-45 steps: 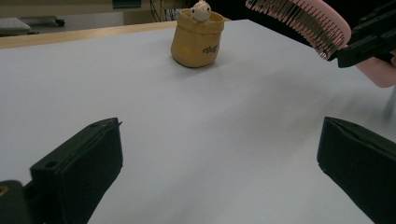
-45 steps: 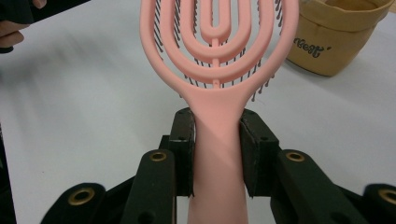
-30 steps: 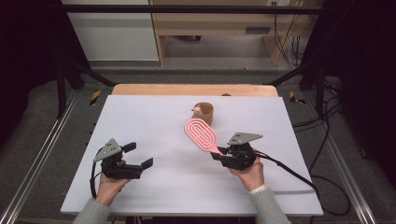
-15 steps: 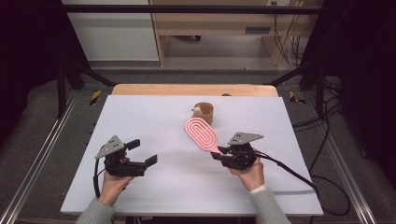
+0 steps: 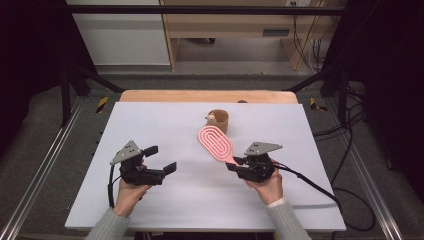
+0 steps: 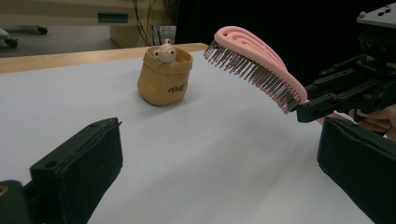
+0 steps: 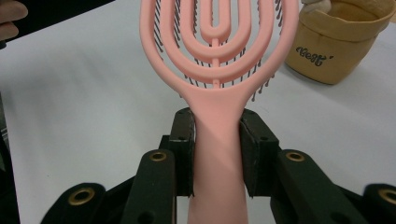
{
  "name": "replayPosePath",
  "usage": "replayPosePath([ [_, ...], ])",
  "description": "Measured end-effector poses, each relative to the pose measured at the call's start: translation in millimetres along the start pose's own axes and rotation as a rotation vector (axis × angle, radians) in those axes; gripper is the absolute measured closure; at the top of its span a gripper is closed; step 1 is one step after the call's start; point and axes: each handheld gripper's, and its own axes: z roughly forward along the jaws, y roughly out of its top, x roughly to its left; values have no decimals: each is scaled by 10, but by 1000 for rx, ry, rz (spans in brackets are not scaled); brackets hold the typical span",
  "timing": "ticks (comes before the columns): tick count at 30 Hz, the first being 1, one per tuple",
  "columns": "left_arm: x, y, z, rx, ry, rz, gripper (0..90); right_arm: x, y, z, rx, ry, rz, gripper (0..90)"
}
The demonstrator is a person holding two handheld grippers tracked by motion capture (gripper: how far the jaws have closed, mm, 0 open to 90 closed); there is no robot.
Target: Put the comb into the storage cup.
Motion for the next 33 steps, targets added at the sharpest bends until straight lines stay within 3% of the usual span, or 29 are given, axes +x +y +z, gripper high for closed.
replayPosePath([
  [24,-216,114,358,4,-48,5,0,-1,7,-26,-10,-3,-2,699],
  [33,-288,146,488,-11,-61,-15,0,3,9,-35,-15,-5,-4,699],
])
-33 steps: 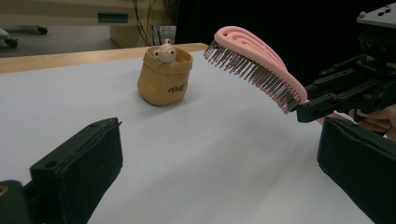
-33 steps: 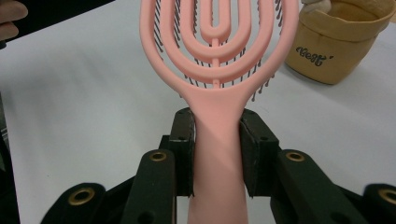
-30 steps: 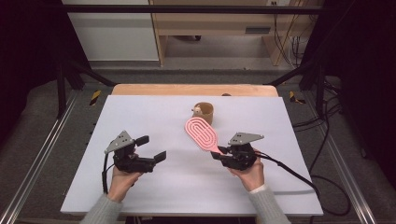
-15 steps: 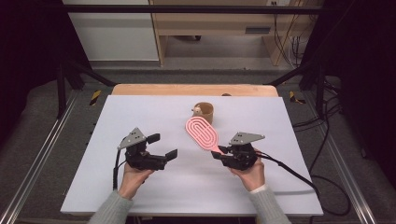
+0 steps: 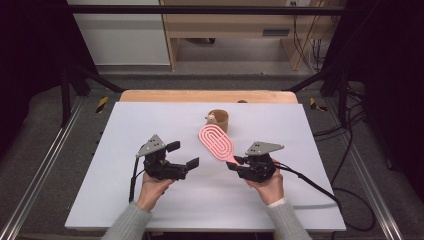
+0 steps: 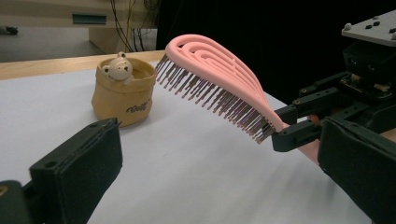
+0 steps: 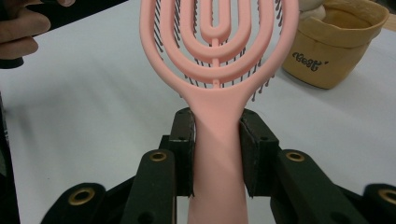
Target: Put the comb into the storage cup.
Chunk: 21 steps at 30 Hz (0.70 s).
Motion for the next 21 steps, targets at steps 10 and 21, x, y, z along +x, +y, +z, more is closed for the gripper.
replayPosePath([
  [10,-64,40,131,-9,-10,-19,0,2,2,-7,-7,-1,1,699],
  [21,-98,57,299,-10,3,-56,0,5,4,-15,-9,-2,-2,699],
])
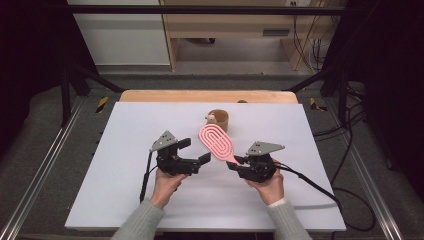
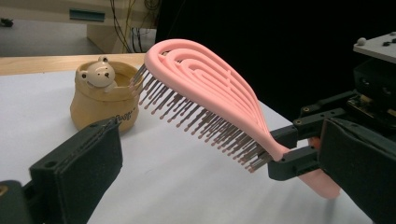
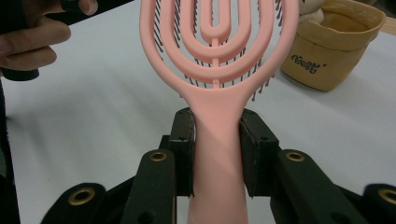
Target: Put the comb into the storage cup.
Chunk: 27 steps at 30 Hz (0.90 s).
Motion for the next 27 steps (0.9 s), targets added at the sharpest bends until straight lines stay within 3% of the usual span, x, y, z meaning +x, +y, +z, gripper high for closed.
replayPosePath([
  [19,-43,-38,194,10,-4,-53,33,10,4,-14,-20,2,-7,699],
  [27,-74,-63,268,15,-25,-73,110,18,9,-29,-35,0,-12,699],
])
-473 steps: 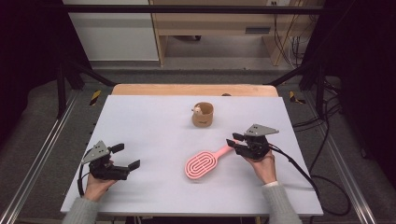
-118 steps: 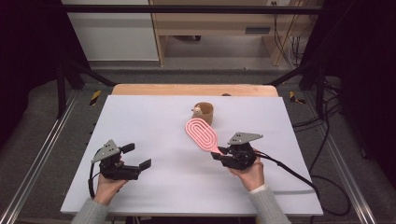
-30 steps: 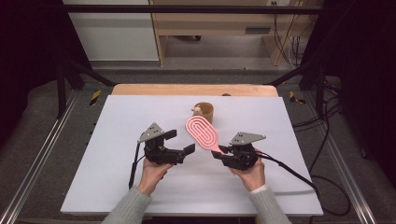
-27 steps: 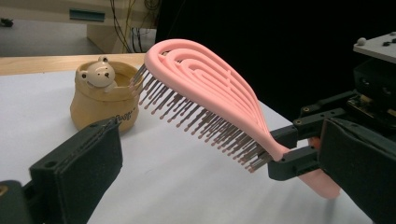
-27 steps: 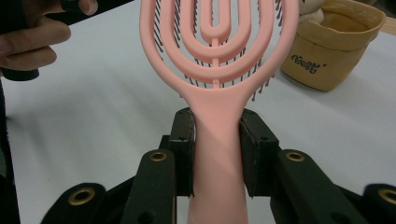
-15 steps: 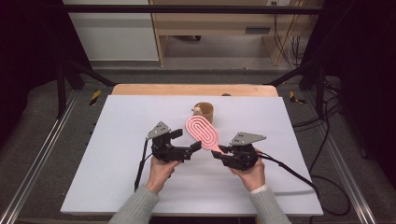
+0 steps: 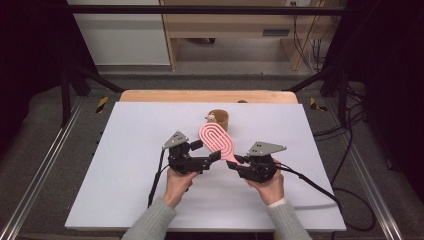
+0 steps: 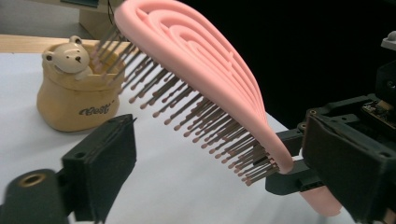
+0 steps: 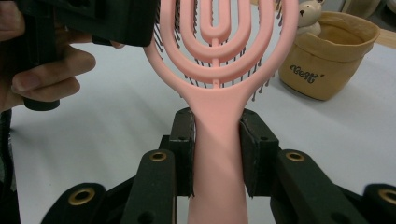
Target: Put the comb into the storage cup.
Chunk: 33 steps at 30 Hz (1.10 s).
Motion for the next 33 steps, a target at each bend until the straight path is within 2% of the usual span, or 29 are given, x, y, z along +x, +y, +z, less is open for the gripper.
replayPosePath([
  [1,-3,-3,7,0,-4,-4,149,2,2,-2,-3,2,-2,699],
  [4,-12,-8,24,-4,-8,-17,179,4,3,-3,-5,2,-3,699],
  [5,-19,-11,38,-7,-12,-23,220,5,3,-4,-6,1,-4,699],
  [8,-30,-16,49,-12,-11,-26,253,6,3,-4,-8,1,-5,699],
  [9,-39,-18,59,-20,-10,-36,288,9,3,-4,-11,4,-5,699],
  [13,-45,-22,82,-29,-10,-56,334,16,4,-3,-14,5,-8,699],
  [19,-52,-20,97,-44,-8,-82,385,20,1,2,-16,8,-13,699],
  [29,-61,-17,112,-40,-15,-119,452,28,-2,10,-20,5,-20,699],
  [33,-72,-18,109,-44,-12,-121,466,27,-4,13,-22,5,-22,699],
])
